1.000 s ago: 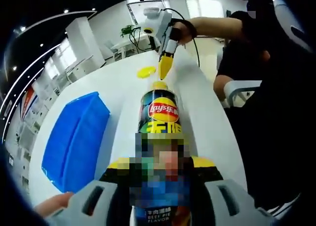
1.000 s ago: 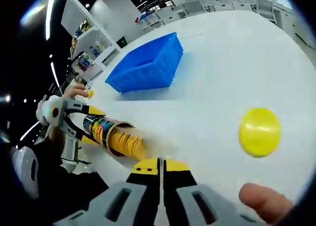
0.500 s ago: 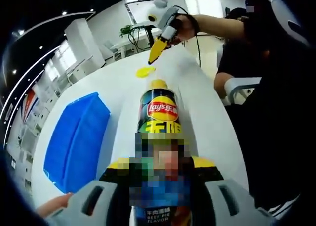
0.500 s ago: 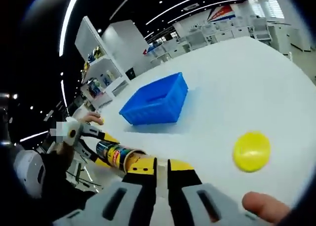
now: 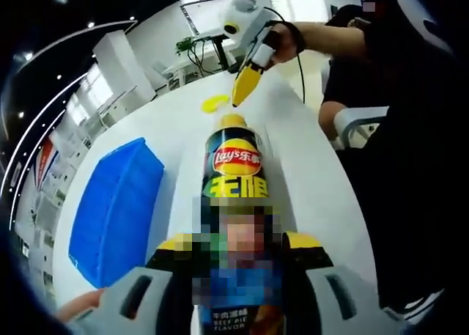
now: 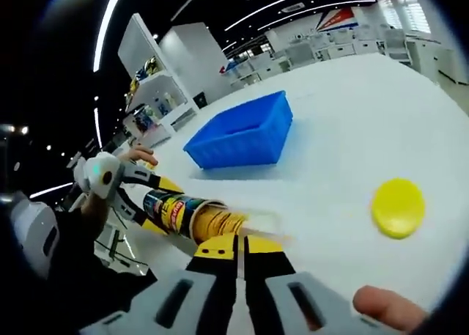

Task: Open the lid of the chip container on the table, take out the chips, place them into the box in front of the container, and close the lid

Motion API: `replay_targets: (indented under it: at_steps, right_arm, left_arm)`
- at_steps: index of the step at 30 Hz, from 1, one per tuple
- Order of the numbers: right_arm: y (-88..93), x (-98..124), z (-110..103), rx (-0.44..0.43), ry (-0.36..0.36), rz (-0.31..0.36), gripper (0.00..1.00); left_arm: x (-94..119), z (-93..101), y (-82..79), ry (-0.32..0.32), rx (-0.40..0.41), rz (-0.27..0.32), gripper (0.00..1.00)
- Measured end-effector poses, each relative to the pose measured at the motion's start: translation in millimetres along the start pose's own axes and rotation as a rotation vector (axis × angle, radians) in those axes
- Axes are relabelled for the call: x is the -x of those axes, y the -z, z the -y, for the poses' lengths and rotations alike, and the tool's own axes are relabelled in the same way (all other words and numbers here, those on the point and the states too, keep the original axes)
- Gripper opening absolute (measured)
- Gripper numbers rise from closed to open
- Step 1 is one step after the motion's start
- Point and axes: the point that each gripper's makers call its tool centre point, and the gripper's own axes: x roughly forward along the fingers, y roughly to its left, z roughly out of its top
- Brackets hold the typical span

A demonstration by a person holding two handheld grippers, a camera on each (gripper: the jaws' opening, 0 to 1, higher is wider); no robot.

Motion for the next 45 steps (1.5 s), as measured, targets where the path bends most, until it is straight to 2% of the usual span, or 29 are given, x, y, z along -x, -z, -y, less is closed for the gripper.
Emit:
replay_targets:
  at_steps: [8,15,30,45]
  right_arm:
    - [2.6,-6.9,0.2,0.025,0.006,-0.025,0.04]
    - [6.4,-8.0,8.5,0.069,0.042,-0.039,0.05]
    - [14.9,-26.8,1.0,0.111,0.025,-0.074,0.02]
    - [7.5,1.4,2.3,0.104,0.063,-0.044,0.01]
  left_arm:
    - [-0.1,0.2,0.9,-0.012,-0.023,-0.008,0.46]
    - [-0.3,-0.1,1.8,-0.017,-0.036,-0.008,0.46]
    - [-1.1,-0.1,2.9,-0.031,-0.059,-0.014,0.47]
    - [-2.6,-1.0,3.9,-0.033,-0.065,-0.01,0.47]
